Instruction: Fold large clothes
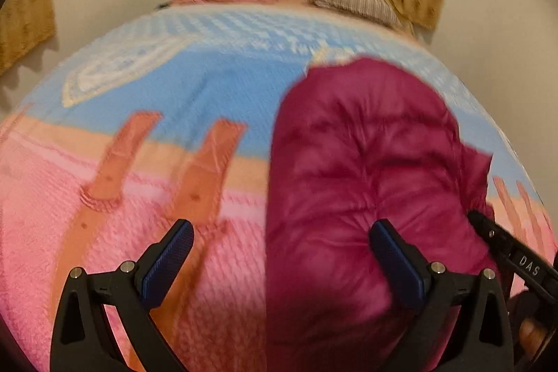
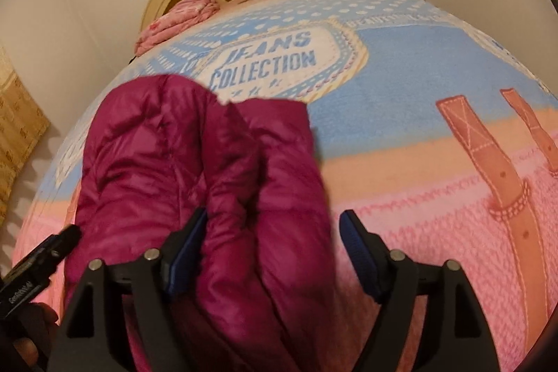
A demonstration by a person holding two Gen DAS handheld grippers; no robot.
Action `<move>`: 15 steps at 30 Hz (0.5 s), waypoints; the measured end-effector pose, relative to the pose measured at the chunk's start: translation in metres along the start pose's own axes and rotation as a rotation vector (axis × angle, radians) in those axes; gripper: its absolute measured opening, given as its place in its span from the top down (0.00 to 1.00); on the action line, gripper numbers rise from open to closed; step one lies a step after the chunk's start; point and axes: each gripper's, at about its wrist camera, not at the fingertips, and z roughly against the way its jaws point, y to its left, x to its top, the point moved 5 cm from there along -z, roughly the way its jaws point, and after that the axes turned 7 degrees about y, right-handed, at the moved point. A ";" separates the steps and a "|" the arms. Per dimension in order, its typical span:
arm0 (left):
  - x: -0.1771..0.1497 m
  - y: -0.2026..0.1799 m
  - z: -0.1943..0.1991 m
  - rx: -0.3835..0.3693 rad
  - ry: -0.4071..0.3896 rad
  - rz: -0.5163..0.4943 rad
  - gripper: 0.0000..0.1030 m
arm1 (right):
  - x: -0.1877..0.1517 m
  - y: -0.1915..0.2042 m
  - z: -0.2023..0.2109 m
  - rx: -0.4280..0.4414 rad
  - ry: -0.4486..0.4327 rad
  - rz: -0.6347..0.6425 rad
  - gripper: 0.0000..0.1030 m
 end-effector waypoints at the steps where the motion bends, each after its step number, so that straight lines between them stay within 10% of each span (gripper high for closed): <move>1: -0.003 0.000 -0.001 -0.014 -0.004 0.010 0.01 | -0.003 0.002 -0.001 0.005 0.008 0.006 0.24; 10: -0.008 -0.002 -0.015 -0.094 0.036 0.028 0.01 | -0.007 -0.003 -0.011 0.076 0.023 -0.004 0.27; 15: -0.006 -0.018 -0.014 -0.167 0.029 -0.047 0.15 | -0.010 0.004 -0.014 0.134 0.040 0.014 0.48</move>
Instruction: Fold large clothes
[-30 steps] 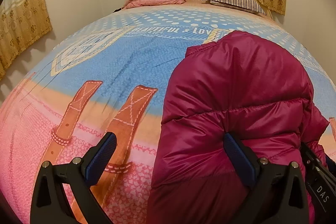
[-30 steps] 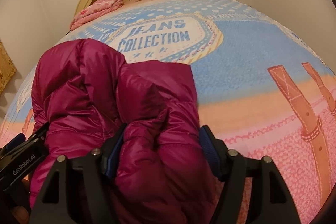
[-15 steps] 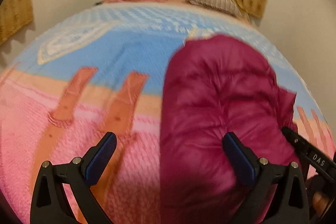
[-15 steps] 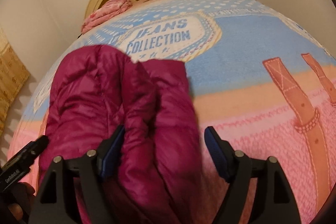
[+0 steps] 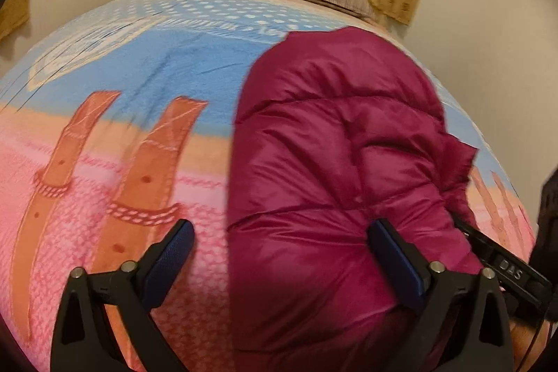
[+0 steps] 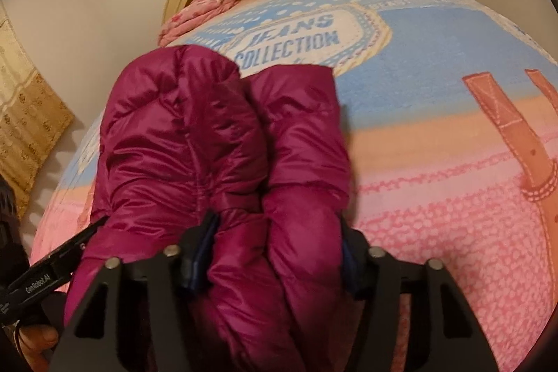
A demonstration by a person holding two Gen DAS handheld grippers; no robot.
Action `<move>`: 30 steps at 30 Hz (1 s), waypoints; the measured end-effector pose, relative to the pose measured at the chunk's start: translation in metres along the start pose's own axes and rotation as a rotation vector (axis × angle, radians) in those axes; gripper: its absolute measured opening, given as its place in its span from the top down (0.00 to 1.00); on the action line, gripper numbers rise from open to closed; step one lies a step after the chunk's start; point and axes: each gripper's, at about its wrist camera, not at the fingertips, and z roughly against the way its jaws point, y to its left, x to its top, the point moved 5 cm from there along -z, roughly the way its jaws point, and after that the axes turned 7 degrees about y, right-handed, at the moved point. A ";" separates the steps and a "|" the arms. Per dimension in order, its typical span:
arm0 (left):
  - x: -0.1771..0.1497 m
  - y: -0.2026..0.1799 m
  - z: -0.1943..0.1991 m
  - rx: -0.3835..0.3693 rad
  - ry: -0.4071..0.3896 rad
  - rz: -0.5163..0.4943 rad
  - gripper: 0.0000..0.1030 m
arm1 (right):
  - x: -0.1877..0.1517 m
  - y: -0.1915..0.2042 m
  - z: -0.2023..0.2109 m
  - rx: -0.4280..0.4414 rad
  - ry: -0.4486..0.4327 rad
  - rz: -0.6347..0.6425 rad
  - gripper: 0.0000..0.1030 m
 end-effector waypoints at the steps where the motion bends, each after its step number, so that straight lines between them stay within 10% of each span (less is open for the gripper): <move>1: 0.001 -0.008 0.000 -0.034 0.002 -0.029 0.31 | 0.000 0.000 0.000 0.017 0.005 -0.007 0.50; 10: -0.010 -0.038 0.033 0.137 -0.050 -0.184 0.72 | -0.012 0.017 0.016 0.064 -0.031 0.012 0.75; 30: -0.027 0.037 0.121 0.228 -0.166 -0.092 0.78 | -0.025 0.107 0.021 0.112 -0.044 0.167 0.77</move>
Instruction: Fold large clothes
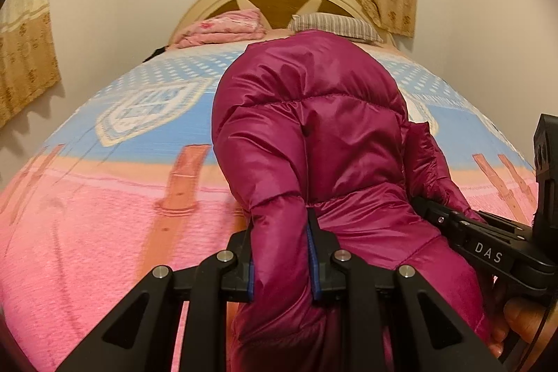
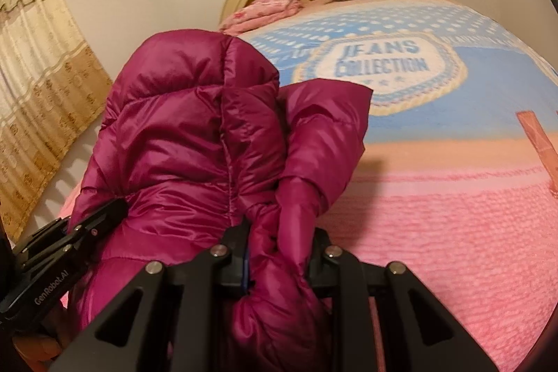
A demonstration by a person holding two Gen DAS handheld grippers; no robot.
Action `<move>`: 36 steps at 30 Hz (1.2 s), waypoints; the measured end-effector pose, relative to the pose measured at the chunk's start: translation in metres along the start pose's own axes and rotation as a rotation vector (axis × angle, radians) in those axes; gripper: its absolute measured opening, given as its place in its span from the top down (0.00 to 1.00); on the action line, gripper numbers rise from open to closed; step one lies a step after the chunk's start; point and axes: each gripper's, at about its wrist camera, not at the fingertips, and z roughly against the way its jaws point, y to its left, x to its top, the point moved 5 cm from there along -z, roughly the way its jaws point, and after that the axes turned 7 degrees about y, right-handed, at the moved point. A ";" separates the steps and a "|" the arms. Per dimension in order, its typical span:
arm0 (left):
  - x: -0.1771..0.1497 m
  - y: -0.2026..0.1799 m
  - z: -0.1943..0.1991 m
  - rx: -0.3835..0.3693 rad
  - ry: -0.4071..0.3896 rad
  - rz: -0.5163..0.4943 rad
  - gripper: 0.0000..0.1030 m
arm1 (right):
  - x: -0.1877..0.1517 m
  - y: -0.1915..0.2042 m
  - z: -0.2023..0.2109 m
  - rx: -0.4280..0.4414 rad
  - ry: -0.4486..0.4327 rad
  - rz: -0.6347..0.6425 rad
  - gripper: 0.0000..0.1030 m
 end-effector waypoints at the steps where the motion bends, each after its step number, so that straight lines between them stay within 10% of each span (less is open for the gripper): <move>1: 0.000 0.007 0.004 0.006 -0.006 0.008 0.78 | 0.000 0.003 0.001 0.008 0.001 0.009 0.77; 36: -0.046 0.171 0.036 0.164 -0.016 0.264 0.80 | -0.010 0.120 -0.068 0.033 0.100 0.293 0.79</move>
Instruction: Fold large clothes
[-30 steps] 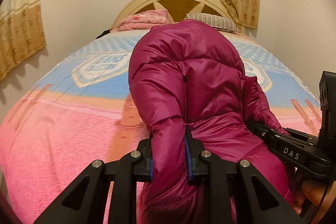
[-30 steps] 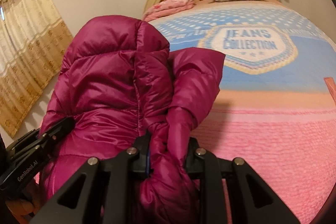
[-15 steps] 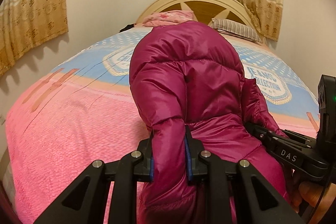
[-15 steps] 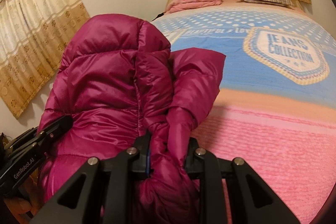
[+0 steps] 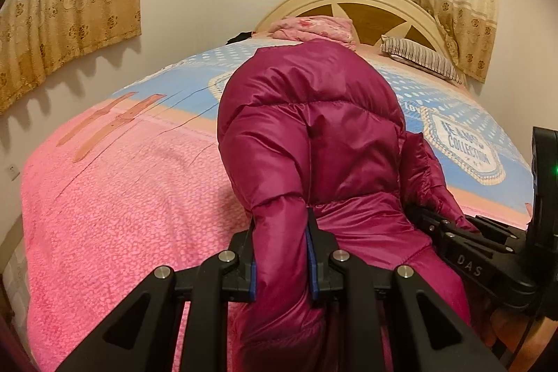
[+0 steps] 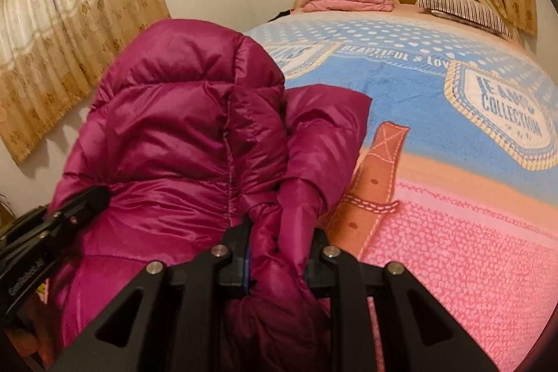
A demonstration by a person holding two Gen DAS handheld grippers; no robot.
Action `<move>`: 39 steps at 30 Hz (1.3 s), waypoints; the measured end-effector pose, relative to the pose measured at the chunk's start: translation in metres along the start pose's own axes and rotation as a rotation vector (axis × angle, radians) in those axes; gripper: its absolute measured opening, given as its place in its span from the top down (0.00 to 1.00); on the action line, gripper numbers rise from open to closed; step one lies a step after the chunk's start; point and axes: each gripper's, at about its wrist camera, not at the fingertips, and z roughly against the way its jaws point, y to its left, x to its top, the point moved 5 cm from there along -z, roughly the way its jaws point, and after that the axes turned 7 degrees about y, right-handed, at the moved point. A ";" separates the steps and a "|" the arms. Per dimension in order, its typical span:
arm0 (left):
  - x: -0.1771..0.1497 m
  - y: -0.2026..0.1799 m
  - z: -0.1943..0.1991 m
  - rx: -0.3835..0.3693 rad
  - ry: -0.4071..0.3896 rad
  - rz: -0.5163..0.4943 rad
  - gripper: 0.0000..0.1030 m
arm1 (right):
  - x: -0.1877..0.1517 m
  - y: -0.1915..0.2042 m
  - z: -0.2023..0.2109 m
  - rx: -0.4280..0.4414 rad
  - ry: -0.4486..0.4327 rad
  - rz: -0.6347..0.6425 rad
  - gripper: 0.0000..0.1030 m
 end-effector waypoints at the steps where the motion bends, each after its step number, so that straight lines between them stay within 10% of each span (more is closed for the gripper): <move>1: 0.000 0.002 -0.001 0.009 -0.001 -0.001 0.80 | 0.000 0.002 -0.002 -0.002 0.002 0.002 0.79; 30: -0.012 0.052 -0.027 -0.010 0.061 0.112 0.79 | 0.007 0.025 -0.035 -0.017 0.049 0.088 0.79; 39: -0.017 0.055 -0.037 0.023 0.083 0.117 0.55 | 0.007 0.025 -0.040 -0.015 0.066 0.075 0.74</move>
